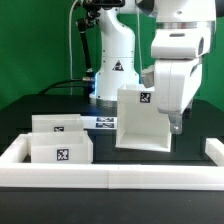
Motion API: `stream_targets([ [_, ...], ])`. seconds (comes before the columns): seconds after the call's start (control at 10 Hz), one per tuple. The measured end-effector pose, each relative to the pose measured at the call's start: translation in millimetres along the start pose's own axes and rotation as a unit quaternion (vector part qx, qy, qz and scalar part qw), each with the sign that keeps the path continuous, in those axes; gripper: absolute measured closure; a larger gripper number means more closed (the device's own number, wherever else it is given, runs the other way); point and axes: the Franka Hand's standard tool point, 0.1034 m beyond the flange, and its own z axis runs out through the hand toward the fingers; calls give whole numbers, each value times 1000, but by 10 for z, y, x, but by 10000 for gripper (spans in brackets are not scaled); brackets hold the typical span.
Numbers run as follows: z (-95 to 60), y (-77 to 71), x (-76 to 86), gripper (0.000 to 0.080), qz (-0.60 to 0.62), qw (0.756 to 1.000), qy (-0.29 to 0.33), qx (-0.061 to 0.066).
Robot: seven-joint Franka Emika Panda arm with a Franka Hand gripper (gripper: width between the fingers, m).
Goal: Assemble drawer
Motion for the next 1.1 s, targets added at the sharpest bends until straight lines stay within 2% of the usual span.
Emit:
stream_targets([
  [0.5,4,-1,-10,150,1,1000,-1,0],
  [0.7,-58,-32,-64,150,69,998,-3,-2],
  [1.0,-240,-19,3,150,153,988,-1,-9],
  [1.1,-213,-30,1,150,190,982,-1,-8],
])
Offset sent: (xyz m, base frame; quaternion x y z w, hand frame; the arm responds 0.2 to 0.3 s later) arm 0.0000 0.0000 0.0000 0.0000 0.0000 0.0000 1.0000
